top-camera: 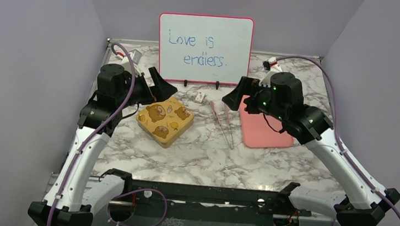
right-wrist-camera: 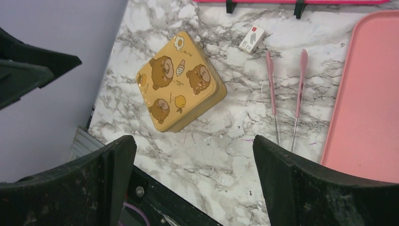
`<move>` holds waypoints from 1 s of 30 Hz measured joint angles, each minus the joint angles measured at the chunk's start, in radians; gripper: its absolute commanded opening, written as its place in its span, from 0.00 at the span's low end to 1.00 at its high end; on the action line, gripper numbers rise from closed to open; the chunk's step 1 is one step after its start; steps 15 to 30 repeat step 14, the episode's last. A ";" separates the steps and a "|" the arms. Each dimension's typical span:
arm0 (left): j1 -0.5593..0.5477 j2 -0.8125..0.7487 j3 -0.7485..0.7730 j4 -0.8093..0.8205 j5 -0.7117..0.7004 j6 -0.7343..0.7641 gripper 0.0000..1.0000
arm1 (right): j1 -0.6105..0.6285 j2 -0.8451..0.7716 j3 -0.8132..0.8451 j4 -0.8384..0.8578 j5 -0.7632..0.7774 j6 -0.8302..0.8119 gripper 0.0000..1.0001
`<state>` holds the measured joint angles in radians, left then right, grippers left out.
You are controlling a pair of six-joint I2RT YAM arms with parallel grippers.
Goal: Pack the chocolate
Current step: Reset both arms
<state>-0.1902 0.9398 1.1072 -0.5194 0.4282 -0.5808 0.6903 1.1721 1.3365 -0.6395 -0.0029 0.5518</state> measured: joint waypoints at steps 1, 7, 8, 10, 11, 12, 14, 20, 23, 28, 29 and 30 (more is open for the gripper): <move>0.000 -0.016 -0.013 -0.005 -0.006 -0.002 0.99 | 0.000 -0.018 -0.007 0.006 0.014 0.011 1.00; 0.000 -0.075 -0.023 -0.006 -0.039 -0.003 0.99 | 0.000 -0.089 -0.043 0.038 0.043 0.050 1.00; 0.000 -0.082 -0.023 -0.006 -0.042 -0.003 0.99 | 0.000 -0.095 -0.048 0.041 0.043 0.053 1.00; 0.000 -0.093 -0.023 -0.006 -0.045 -0.006 0.99 | 0.000 -0.100 -0.053 0.041 0.045 0.059 1.00; 0.000 -0.095 -0.023 -0.006 -0.046 -0.007 0.99 | 0.000 -0.100 -0.053 0.041 0.047 0.062 1.00; 0.000 -0.097 -0.023 -0.006 -0.048 -0.009 0.99 | 0.000 -0.100 -0.053 0.042 0.048 0.064 1.00; 0.000 -0.098 -0.024 -0.006 -0.051 -0.010 0.99 | 0.000 -0.102 -0.057 0.043 0.050 0.073 1.00; 0.000 -0.098 -0.024 -0.006 -0.051 -0.010 0.99 | 0.000 -0.102 -0.057 0.043 0.050 0.073 1.00; 0.000 -0.098 -0.024 -0.006 -0.051 -0.010 0.99 | 0.000 -0.102 -0.057 0.043 0.050 0.073 1.00; 0.000 -0.098 -0.024 -0.006 -0.051 -0.010 0.99 | 0.000 -0.102 -0.057 0.043 0.050 0.073 1.00; 0.000 -0.098 -0.024 -0.006 -0.051 -0.010 0.99 | 0.000 -0.102 -0.057 0.043 0.050 0.073 1.00; 0.000 -0.098 -0.024 -0.006 -0.051 -0.010 0.99 | 0.000 -0.102 -0.057 0.043 0.050 0.073 1.00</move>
